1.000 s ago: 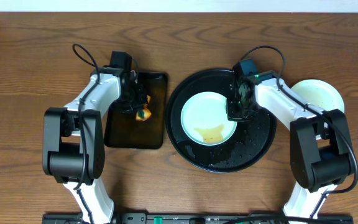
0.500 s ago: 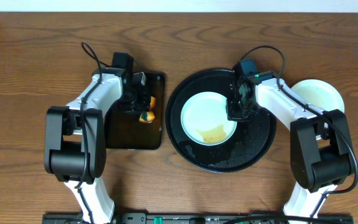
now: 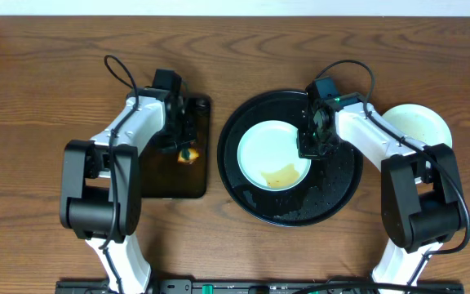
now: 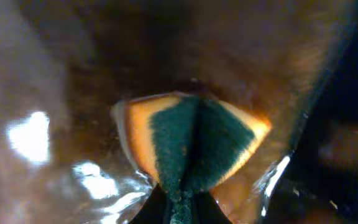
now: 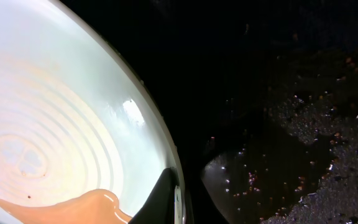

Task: Clean dirty plates on tray and stack at the side
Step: 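Return the sponge to the black tray with the left gripper, then lift and tilt the light-green plate with the right gripper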

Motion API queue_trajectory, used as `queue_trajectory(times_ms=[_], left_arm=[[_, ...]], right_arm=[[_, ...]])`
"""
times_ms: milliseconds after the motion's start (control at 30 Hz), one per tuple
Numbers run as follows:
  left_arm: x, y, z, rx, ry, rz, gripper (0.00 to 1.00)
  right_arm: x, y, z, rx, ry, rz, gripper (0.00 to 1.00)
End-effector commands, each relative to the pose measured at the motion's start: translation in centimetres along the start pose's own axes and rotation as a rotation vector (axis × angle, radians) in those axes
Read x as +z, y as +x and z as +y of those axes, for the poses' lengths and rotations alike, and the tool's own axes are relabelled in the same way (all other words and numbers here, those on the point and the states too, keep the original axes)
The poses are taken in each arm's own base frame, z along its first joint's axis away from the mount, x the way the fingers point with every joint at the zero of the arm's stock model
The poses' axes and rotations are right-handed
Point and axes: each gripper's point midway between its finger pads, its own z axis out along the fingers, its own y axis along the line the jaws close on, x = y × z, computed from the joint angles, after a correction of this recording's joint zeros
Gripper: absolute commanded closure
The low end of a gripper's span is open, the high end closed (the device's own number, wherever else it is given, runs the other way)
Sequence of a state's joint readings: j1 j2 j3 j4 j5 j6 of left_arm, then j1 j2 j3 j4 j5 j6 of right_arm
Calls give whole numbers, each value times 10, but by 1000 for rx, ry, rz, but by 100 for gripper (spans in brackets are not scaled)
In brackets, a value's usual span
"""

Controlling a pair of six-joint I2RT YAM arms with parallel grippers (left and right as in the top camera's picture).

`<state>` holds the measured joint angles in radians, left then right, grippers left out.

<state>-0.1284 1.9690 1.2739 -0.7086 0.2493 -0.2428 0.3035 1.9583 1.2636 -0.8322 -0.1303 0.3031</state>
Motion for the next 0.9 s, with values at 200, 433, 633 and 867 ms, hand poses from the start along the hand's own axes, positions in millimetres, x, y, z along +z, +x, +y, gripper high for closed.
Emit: queue_trajectory(times_ms=[200,433,633,867], left_arm=[[14,16,-42,164,146,49,92],[15,13,-10,109,-114,5,75],[-7,9,-3,88,-138,-36,74],[-21,5,-8,94,-123,-78,65]], right_arm=[[6,3,-3,-5,32,4,99],[5,-12,-8,-25,66,-60,99],[-6,-31,-15,-64,113,-146,99],[-57,-48,-38,-62,247,-302,99]])
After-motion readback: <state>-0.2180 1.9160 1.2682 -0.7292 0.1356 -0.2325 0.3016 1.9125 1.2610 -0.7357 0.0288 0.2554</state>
